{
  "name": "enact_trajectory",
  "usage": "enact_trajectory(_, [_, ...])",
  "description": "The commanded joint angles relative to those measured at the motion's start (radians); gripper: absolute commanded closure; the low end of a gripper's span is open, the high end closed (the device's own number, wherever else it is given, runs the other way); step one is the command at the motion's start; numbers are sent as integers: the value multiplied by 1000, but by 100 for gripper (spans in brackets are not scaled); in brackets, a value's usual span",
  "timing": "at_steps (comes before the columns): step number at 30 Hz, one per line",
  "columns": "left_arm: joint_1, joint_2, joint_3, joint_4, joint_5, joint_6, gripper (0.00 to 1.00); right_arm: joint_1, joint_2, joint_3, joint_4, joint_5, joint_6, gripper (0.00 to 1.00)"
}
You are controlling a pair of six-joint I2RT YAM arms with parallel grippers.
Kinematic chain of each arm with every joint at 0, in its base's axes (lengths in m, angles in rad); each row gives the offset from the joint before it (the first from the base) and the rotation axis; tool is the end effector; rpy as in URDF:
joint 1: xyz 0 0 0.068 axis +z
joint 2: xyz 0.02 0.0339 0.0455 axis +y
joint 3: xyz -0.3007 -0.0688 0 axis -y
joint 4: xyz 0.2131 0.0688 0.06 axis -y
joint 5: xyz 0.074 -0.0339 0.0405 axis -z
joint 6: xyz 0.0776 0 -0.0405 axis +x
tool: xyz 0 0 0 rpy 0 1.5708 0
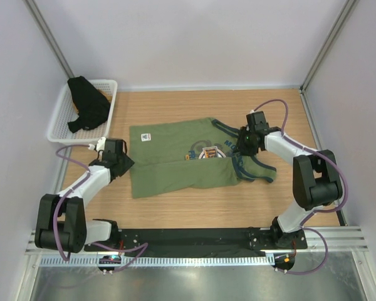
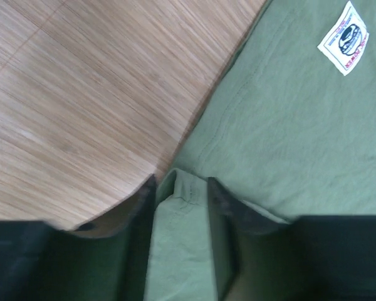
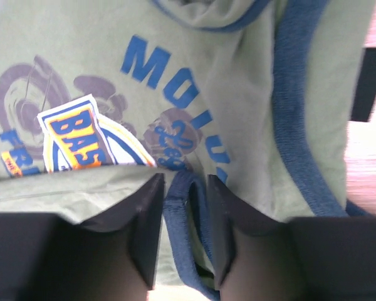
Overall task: Fold and stack the tank tops
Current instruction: Fold the tank top
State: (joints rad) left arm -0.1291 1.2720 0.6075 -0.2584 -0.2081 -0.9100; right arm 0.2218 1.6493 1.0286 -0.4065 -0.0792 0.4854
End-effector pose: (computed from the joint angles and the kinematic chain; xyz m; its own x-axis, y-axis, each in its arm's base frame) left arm 0.2269 -0.0133 0.1972 -0.4871 -0.7157 -0.5005 -0.6229 0.6864 -0.3754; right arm 0.3207 0.0786 0.2086 -0.8594 0.2830 -0.4259 0.1603 0.9400 0.3012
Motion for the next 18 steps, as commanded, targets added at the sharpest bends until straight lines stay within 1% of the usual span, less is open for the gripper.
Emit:
enact_trajectory(1, [9,-13,40,39,-22,25,57,2,-52,30,31,74,1,58])
enact_trajectory(3, [9,-31,26,39,-28,23,47,1,-91,36,14,123,-1,50])
enact_trajectory(4, [8,-51,21,41,-30,22,44,-2,-98,42,5,157,-1,48])
enact_trajectory(6, [9,-69,9,38,-31,19,39,-19,-112,60,-18,177,-1,47])
enact_trajectory(9, [8,-89,-3,36,-11,13,37,-68,-124,65,-43,211,12,47])
enact_trajectory(13, [9,-91,-26,34,65,16,34,-125,-164,24,-46,298,33,48])
enact_trajectory(16, [9,-86,-48,42,113,20,33,-154,-169,-18,-23,280,35,45])
enact_trajectory(18, [9,-88,-58,44,150,23,32,-159,-148,-31,-18,257,32,45])
